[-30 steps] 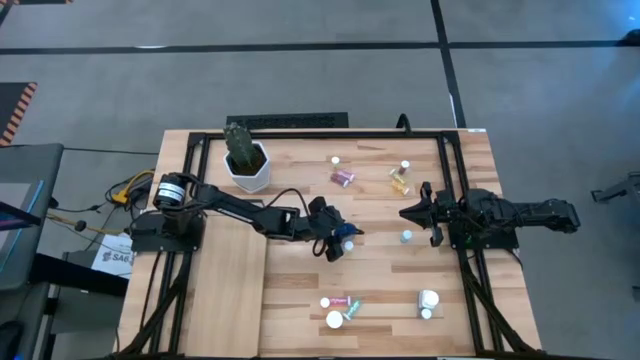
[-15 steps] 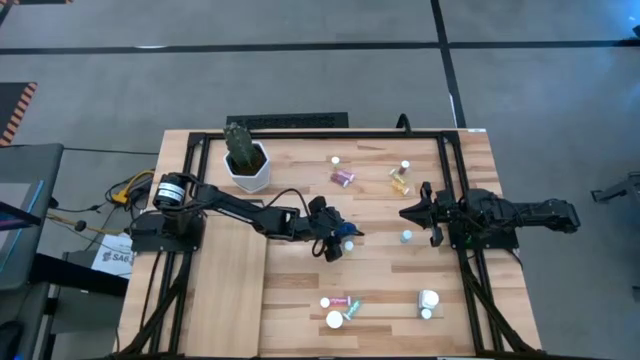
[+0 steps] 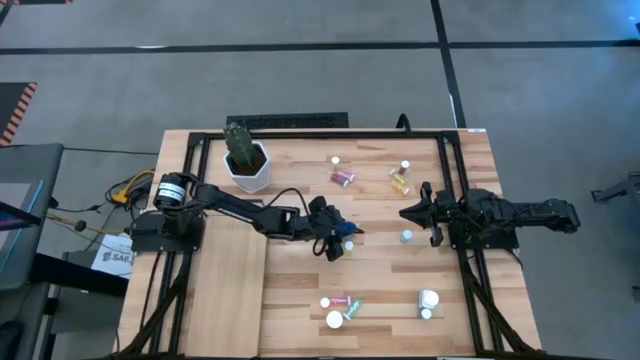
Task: Pick and place medicine bottles onto shelf by color
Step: Put the blue pill bottle on the shelf
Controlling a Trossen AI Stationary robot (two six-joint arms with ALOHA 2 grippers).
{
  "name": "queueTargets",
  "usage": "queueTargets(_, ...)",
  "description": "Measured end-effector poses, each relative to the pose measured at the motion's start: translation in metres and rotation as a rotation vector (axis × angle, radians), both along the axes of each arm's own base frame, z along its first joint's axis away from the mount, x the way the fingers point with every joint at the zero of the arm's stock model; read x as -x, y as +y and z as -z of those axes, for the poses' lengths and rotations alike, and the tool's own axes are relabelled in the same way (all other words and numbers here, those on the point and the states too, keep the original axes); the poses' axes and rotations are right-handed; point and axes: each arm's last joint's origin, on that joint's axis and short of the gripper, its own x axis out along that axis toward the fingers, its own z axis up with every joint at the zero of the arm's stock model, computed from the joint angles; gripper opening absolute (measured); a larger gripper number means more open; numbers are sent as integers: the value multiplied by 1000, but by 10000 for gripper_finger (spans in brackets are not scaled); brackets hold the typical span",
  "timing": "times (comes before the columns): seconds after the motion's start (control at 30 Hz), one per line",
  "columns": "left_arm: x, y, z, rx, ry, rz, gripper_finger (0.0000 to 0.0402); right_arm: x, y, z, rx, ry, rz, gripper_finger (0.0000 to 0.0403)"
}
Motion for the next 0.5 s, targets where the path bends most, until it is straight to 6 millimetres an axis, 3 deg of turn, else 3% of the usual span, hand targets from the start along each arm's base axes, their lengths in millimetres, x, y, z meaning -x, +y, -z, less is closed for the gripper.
queueTargets(0.5,1,0,1,4,15,-8,193,0,0,0,0,0,0,56)
